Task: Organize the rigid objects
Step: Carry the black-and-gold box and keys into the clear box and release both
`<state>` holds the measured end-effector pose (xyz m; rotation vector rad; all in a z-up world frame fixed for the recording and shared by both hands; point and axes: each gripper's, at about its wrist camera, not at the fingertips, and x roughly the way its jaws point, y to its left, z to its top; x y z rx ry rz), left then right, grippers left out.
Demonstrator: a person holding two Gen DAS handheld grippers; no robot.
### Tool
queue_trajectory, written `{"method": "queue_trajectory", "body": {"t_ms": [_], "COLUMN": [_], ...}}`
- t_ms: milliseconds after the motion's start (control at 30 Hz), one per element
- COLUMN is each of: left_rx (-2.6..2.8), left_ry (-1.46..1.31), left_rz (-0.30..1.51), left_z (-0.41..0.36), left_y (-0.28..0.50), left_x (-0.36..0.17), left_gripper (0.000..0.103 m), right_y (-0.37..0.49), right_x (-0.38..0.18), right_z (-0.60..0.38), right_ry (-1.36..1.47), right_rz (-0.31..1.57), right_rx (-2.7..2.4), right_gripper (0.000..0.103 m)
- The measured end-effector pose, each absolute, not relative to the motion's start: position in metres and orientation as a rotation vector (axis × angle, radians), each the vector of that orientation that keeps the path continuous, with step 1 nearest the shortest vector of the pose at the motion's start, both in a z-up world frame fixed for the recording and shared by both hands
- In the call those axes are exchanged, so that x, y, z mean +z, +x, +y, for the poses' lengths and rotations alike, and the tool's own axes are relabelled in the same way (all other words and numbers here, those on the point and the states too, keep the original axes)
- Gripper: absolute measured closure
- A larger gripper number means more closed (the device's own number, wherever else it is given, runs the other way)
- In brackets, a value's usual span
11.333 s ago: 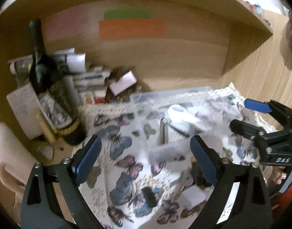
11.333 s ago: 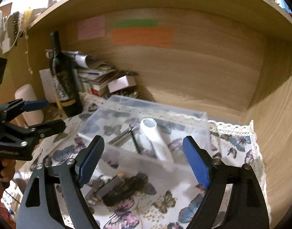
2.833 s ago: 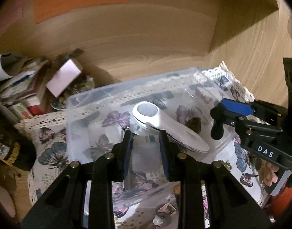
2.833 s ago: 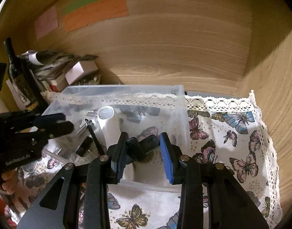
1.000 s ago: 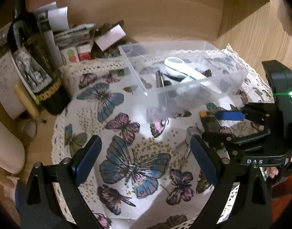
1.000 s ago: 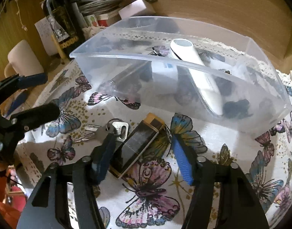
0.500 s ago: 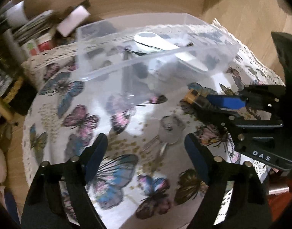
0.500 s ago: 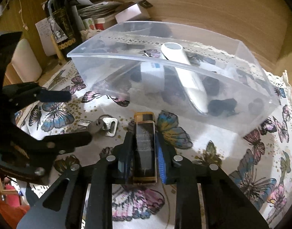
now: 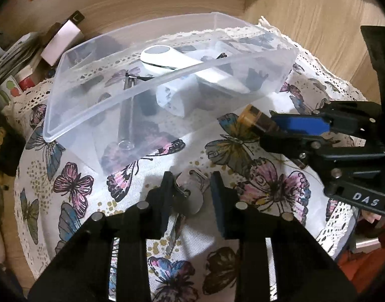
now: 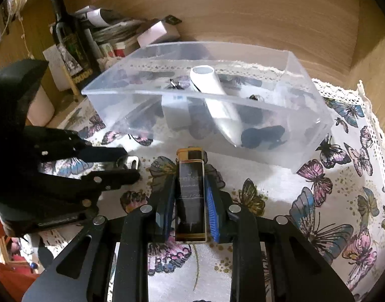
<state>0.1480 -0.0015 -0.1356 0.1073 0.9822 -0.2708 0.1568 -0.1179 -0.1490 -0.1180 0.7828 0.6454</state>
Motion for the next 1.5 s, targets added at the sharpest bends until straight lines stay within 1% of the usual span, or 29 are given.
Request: {"method": "queue_trajectory", "body": {"t_ms": [267, 533, 567, 600, 833, 900, 933, 967, 1000, 1033, 1100, 1367, 1400, 1433, 1500], "left_rx": [-0.248, -0.231, -0.231, -0.230, -0.245, -0.239, -0.238, -0.242, -0.242, -0.241, -0.237, -0.246, -0.251, -0.257, -0.269], "left_ry": [0.107, 0.051, 0.049, 0.046, 0.017, 0.036, 0.046, 0.053, 0.056, 0.066, 0.089, 0.061, 0.066, 0.080, 0.111], "left_rz": [0.957, 0.891, 0.881, 0.870, 0.828, 0.839, 0.853, 0.875, 0.888, 0.905, 0.923, 1.002, 1.007, 1.012, 1.026], "left_z": [0.000, 0.015, 0.015, 0.016, 0.025, 0.023, 0.022, 0.020, 0.019, 0.016, 0.010, 0.014, 0.012, 0.009, 0.002], "left_y": [0.143, 0.130, 0.129, 0.127, 0.121, 0.121, 0.122, 0.123, 0.125, 0.127, 0.132, 0.153, 0.153, 0.154, 0.154], "left_x": [-0.128, -0.103, -0.099, -0.095, -0.074, -0.077, -0.081, -0.086, -0.090, -0.096, -0.106, -0.123, -0.124, -0.126, -0.133], "left_gripper": [0.075, 0.076, 0.078, 0.103, 0.102, 0.099, 0.088, 0.083, 0.070, 0.061, 0.059, 0.059, 0.055, 0.048, 0.040], "right_y": [0.152, 0.149, 0.149, 0.148, 0.146, 0.145, 0.146, 0.145, 0.145, 0.145, 0.146, 0.145, 0.145, 0.146, 0.148], "right_x": [-0.135, -0.120, -0.119, -0.116, -0.103, -0.101, -0.101, -0.101, -0.101, -0.101, -0.102, -0.103, -0.104, -0.104, -0.105], "right_z": [-0.126, -0.137, -0.138, -0.139, -0.143, -0.143, -0.144, -0.144, -0.144, -0.144, -0.145, -0.149, -0.149, -0.150, -0.150], "right_ry": [-0.072, -0.041, -0.037, -0.032, -0.020, -0.021, -0.022, -0.021, -0.021, -0.020, -0.021, -0.025, -0.023, -0.022, -0.016], "right_rz": [0.731, 0.675, 0.668, 0.660, 0.614, 0.609, 0.608, 0.607, 0.608, 0.609, 0.611, 0.613, 0.614, 0.616, 0.620], "right_rx": [0.652, 0.638, 0.635, 0.634, 0.622, 0.618, 0.618, 0.617, 0.616, 0.615, 0.614, 0.609, 0.608, 0.607, 0.608], "right_gripper": [0.081, 0.081, 0.081, 0.081, 0.081, 0.081, 0.081, 0.081, 0.081, 0.081, 0.081, 0.081, 0.081, 0.081, 0.081]}}
